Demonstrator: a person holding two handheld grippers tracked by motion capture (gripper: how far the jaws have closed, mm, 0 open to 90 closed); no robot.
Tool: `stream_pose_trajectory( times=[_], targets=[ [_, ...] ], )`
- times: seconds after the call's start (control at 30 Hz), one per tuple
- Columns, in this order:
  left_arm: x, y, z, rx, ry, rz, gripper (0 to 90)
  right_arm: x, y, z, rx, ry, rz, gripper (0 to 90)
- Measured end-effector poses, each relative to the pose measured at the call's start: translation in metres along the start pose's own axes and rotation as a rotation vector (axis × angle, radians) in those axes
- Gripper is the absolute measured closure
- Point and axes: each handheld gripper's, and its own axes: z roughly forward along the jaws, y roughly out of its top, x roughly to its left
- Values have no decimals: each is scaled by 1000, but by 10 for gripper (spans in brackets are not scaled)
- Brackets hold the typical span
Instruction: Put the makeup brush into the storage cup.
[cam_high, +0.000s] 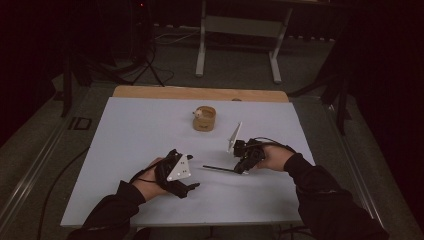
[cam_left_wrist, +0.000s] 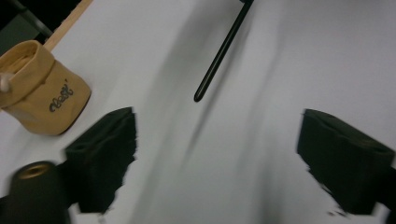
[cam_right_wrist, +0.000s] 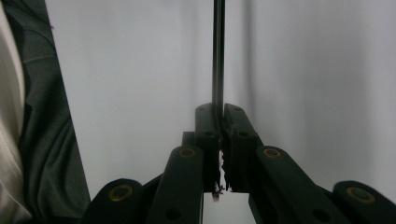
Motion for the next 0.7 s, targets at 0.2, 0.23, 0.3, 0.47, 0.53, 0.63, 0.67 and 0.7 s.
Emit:
stream_pose_trajectory(
  times=[0.2,0.23,0.3,0.47,0.53,0.63,0.67,0.7],
  targets=[
    [-4,6,14,43,31,93,242,3,8,-1,1,14,-16,859],
    [-5,7,15,44,32,109,265,3,9,-1,1,9,-22,859],
    [-7,9,19,60,37,153,336,4,11,-1,5,17,-25,858],
    [-13,12,28,88,76,231,434,5,14,-1,7,24,-33,858],
    [-13,13,31,95,76,235,512,6,16,-1,11,29,-36,858],
    [-14,14,32,107,67,254,634,7,18,-1,13,29,-41,858],
    [-14,14,33,109,64,260,680,7,18,-1,11,37,-37,858],
    [-14,14,33,119,62,265,727,7,19,-1,16,35,-45,858]
  ],
)
